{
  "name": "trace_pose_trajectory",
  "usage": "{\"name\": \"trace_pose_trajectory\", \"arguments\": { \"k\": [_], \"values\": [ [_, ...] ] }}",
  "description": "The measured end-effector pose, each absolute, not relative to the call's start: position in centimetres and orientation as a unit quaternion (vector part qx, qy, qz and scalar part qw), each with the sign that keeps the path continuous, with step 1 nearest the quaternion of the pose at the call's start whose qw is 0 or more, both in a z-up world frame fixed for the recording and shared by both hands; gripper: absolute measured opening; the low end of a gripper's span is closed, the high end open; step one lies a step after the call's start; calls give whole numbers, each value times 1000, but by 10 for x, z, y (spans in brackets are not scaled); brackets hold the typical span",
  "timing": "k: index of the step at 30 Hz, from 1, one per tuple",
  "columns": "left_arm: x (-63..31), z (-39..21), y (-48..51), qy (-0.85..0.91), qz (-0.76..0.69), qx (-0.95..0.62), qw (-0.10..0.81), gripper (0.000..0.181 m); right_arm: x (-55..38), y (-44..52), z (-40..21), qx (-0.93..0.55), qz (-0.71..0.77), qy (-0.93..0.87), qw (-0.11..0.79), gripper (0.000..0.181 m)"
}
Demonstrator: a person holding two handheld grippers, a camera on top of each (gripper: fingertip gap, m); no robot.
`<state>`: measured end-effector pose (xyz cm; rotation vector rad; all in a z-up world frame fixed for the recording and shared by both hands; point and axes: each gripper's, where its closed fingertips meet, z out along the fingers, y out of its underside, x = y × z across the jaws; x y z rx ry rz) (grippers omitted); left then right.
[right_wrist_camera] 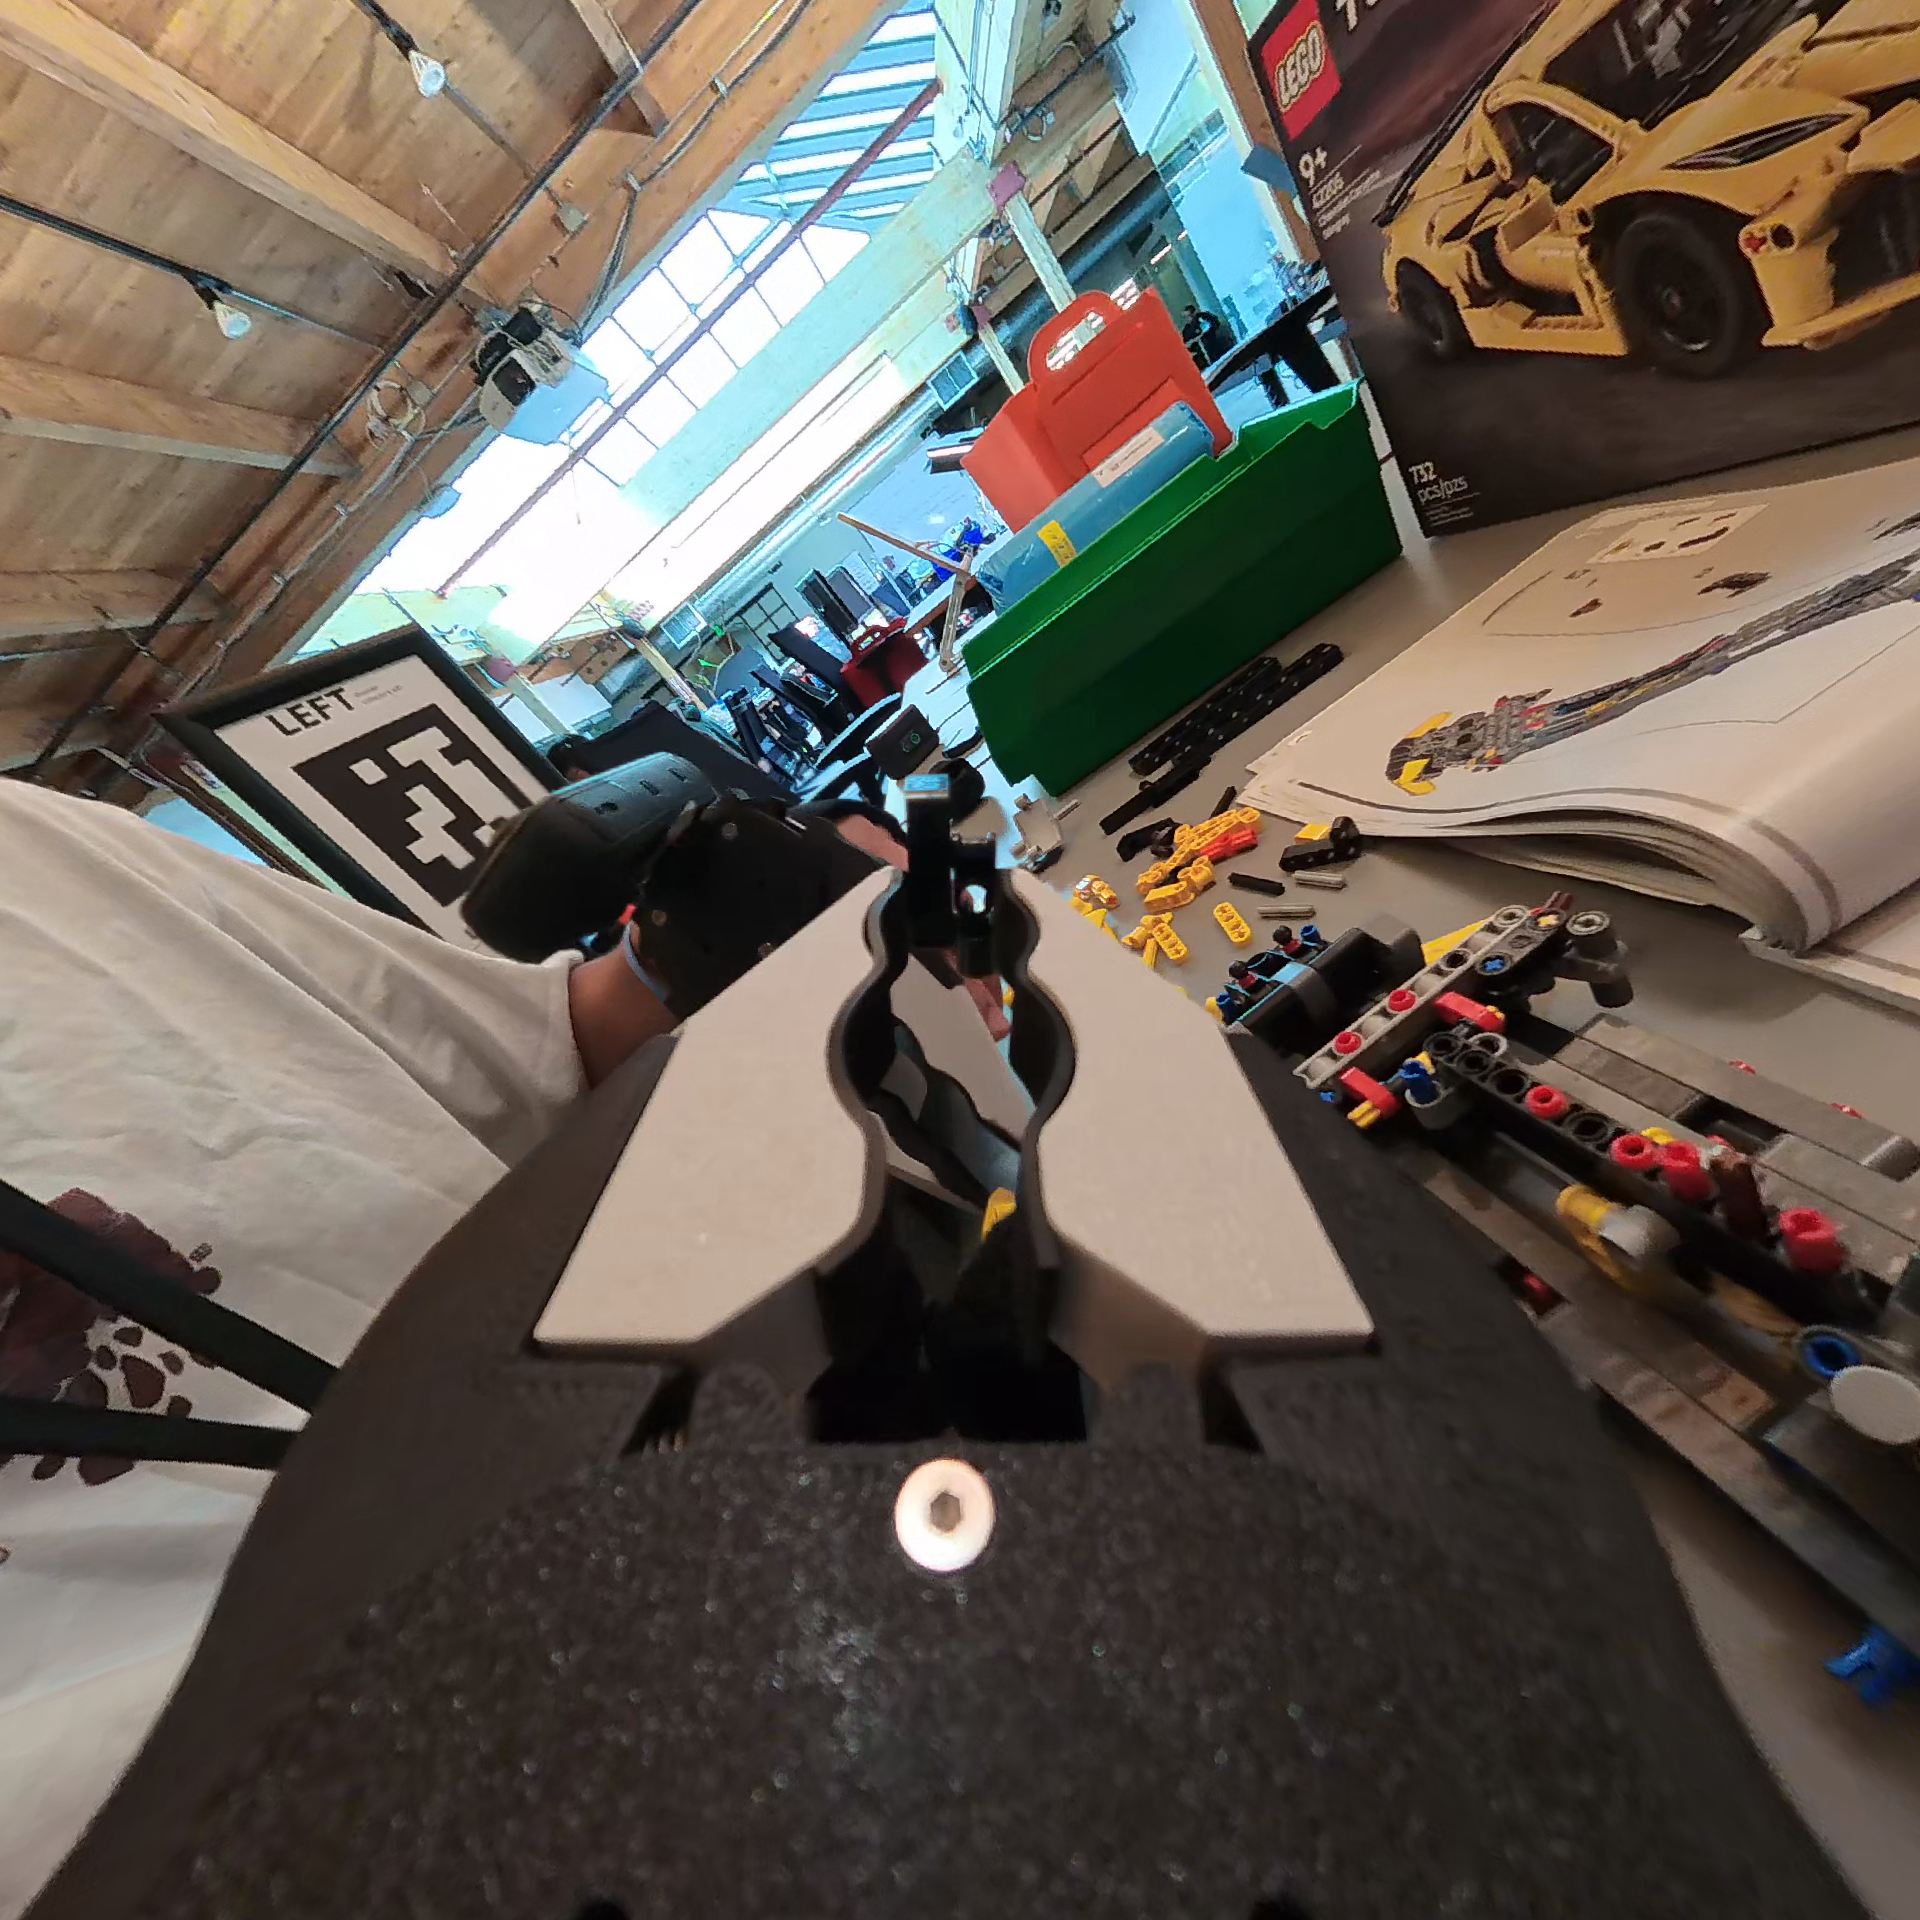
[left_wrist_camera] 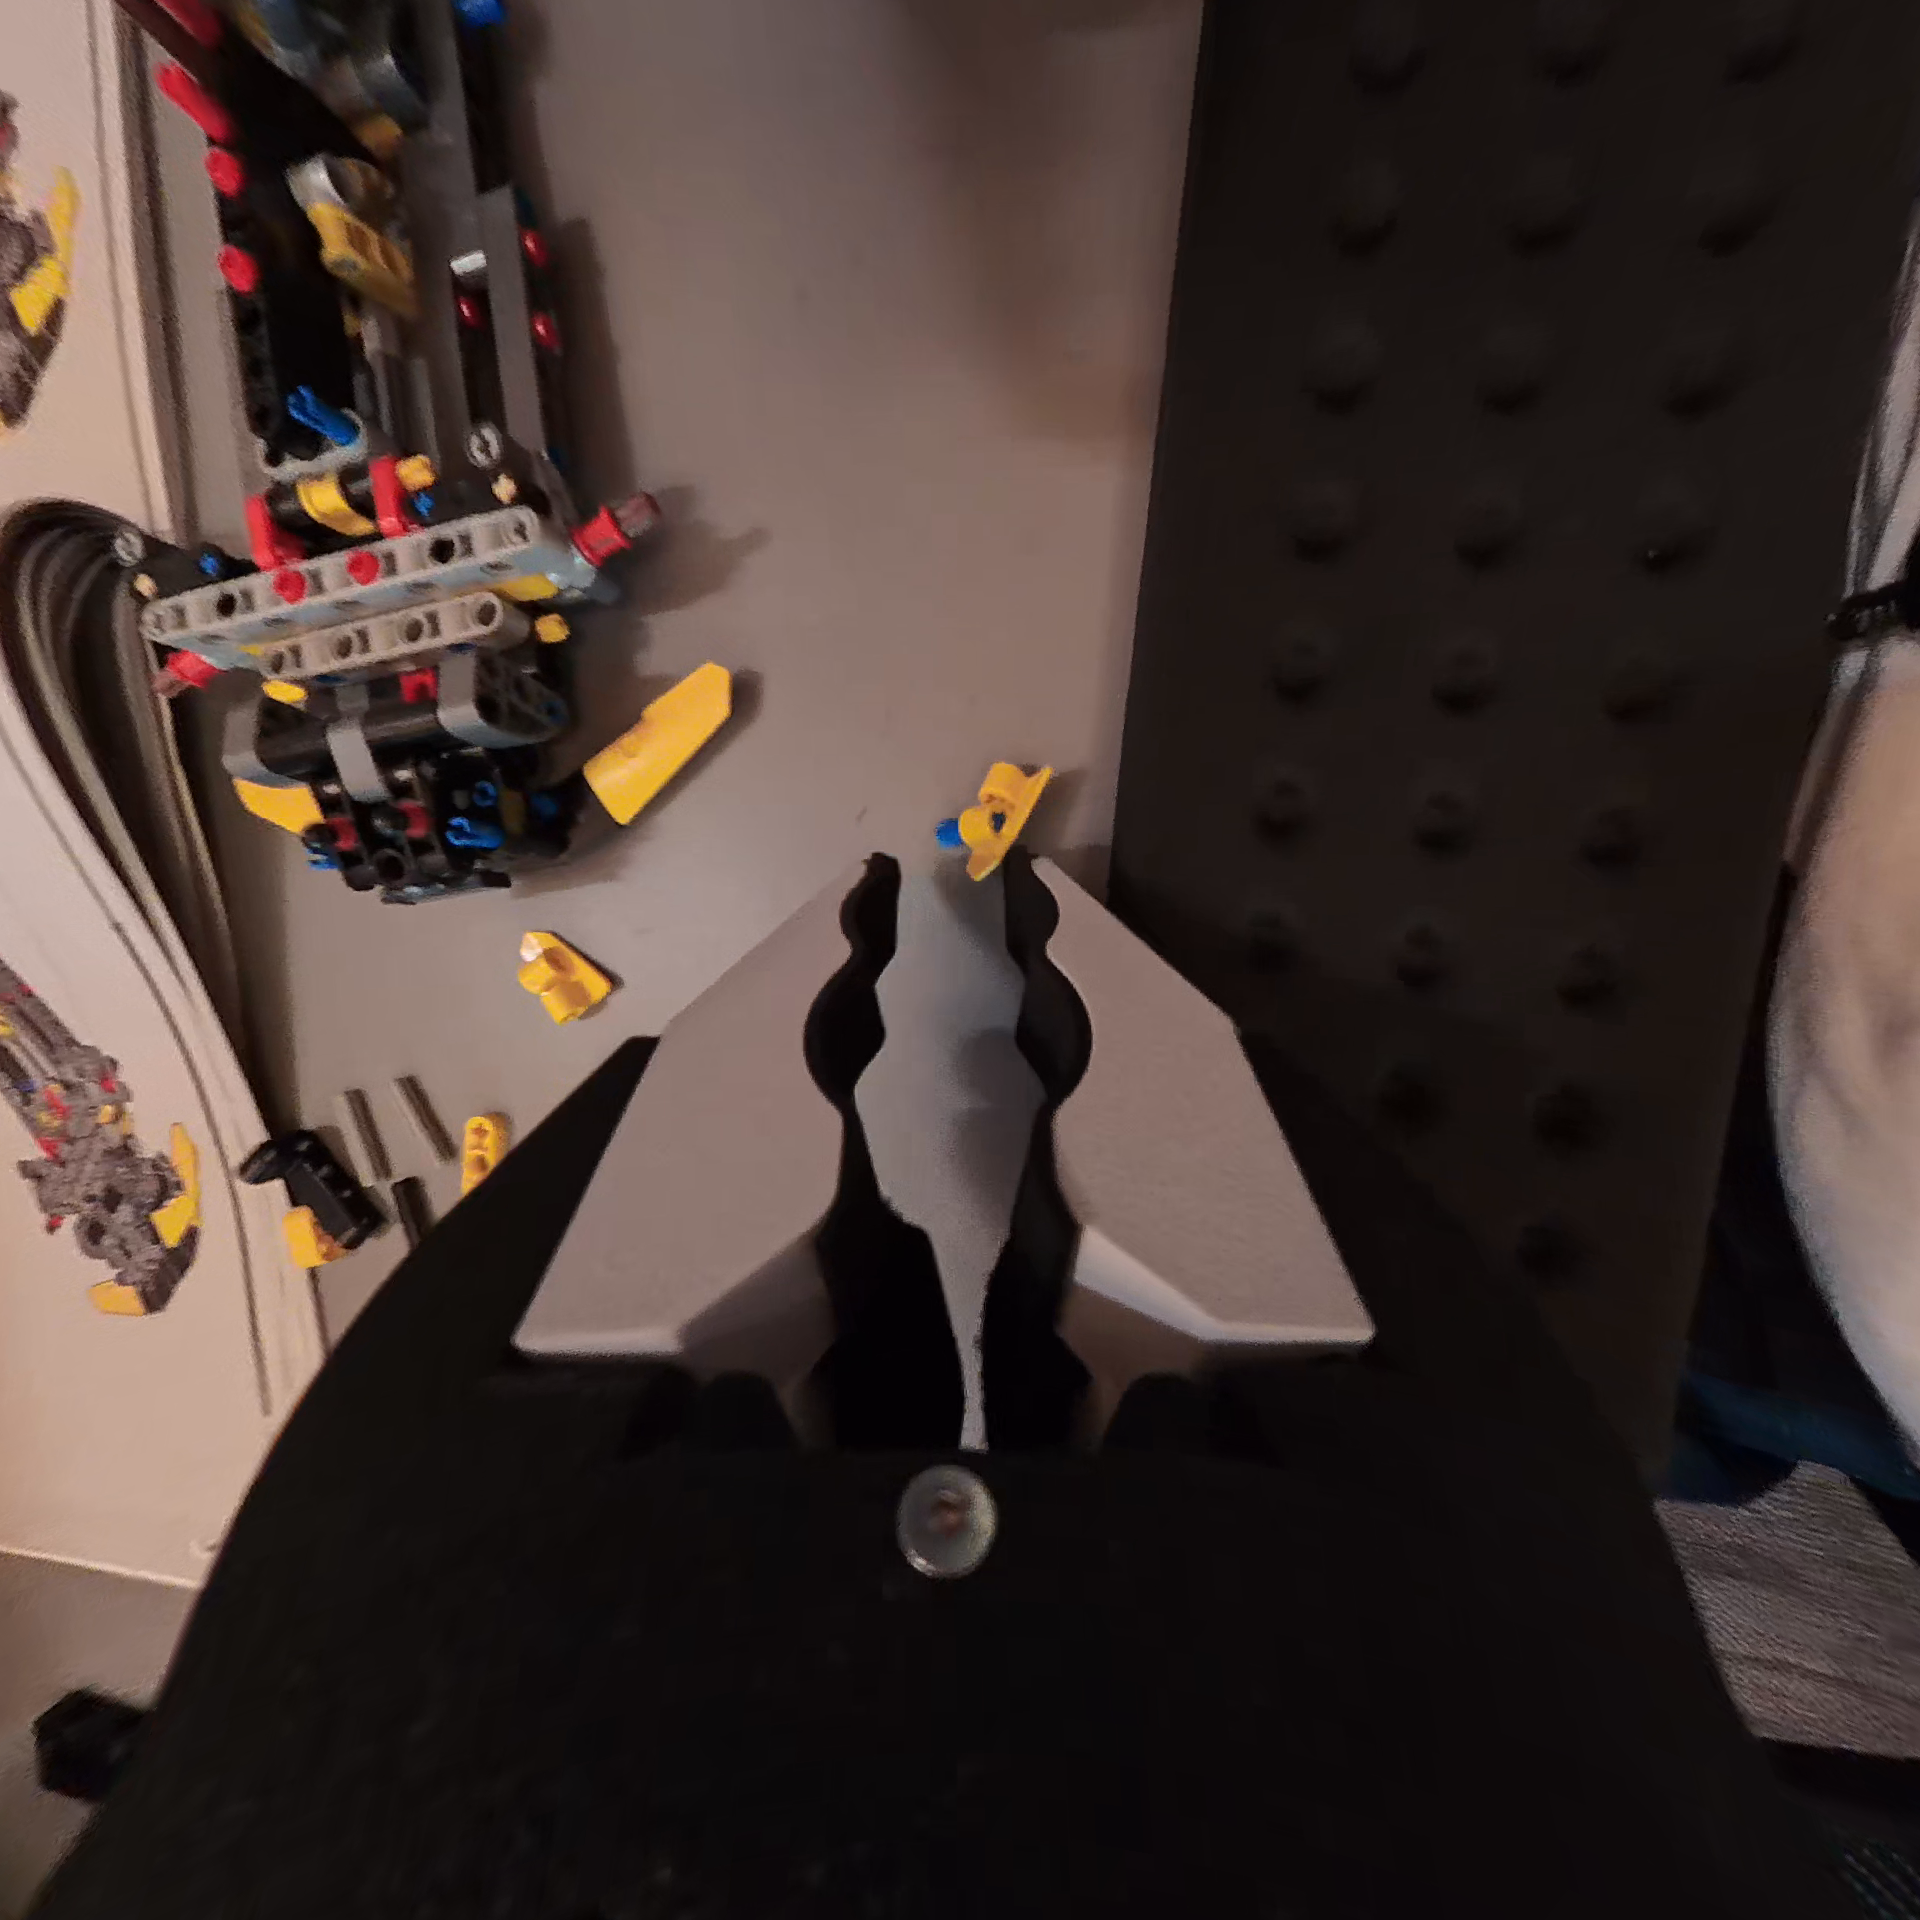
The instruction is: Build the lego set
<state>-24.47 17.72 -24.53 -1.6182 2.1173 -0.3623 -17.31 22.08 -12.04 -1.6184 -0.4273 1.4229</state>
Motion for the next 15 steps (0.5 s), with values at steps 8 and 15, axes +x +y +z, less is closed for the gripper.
{"name": "trace_pose_trajectory", "arguments": {
  "k": [8, 15],
  "values": [
    [-232, -241, 175, 809, -95, -514, 268, 20, -173, 221, -119, -652, 588, -167, 449, 14],
    [-221, -251, 166, 832, -99, -490, 243, 11, -175, 219, -121, -653, 591, -171, 441, 14]
  ]
}}
